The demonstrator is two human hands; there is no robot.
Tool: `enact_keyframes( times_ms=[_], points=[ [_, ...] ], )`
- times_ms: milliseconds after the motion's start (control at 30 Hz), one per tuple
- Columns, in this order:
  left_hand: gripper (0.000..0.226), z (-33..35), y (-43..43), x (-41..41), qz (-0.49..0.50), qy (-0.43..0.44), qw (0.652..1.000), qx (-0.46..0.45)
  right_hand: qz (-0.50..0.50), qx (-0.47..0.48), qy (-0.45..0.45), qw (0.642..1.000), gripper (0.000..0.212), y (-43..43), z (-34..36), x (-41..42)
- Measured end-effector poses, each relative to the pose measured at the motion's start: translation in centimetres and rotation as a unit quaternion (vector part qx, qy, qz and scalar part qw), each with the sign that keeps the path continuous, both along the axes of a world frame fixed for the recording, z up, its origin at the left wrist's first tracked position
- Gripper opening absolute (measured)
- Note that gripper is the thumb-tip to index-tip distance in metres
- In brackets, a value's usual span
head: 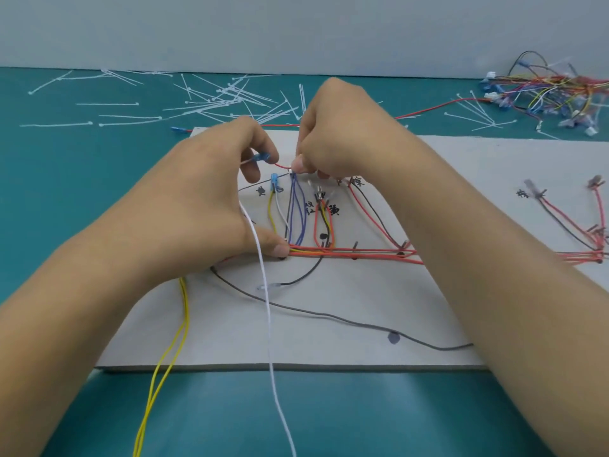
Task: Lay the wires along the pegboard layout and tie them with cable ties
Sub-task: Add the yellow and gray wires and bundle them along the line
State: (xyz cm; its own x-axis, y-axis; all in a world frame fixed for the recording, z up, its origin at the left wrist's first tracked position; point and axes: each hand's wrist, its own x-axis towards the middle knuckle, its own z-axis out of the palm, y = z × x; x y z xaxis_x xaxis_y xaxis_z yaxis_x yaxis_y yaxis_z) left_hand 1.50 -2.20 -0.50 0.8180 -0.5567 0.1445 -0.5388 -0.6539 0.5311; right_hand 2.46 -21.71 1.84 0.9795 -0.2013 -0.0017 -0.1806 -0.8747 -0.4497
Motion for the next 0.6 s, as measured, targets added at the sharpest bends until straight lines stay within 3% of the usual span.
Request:
enact_keyframes(
  times_ms=[200,367,433,600],
  points=[
    [0.073,0.9,3.0,2.6,-0.083,0.072,0.993,-0.051,-0.004,0.039,0.030,0.999,0.014,-0.8,0.6,-0.2],
    [0.062,1.3,5.8,4.7,-0.193,0.170,0.960,-0.109,0.024,0.002,0.005,1.000,0.022,-0.1,-0.1,0.0],
    [0.048,0.9,5.8,5.2,-0.160,0.179,0.960,-0.145,0.023,0.003,0.000,1.000,0.019,0.0,-0.3,0.1],
    [0.008,-0.8,4.5,5.4,-0.036,0.095,0.979,-0.175,0.045,-0.033,0.010,0.998,0.021,-0.1,-0.1,0.0]
  ],
)
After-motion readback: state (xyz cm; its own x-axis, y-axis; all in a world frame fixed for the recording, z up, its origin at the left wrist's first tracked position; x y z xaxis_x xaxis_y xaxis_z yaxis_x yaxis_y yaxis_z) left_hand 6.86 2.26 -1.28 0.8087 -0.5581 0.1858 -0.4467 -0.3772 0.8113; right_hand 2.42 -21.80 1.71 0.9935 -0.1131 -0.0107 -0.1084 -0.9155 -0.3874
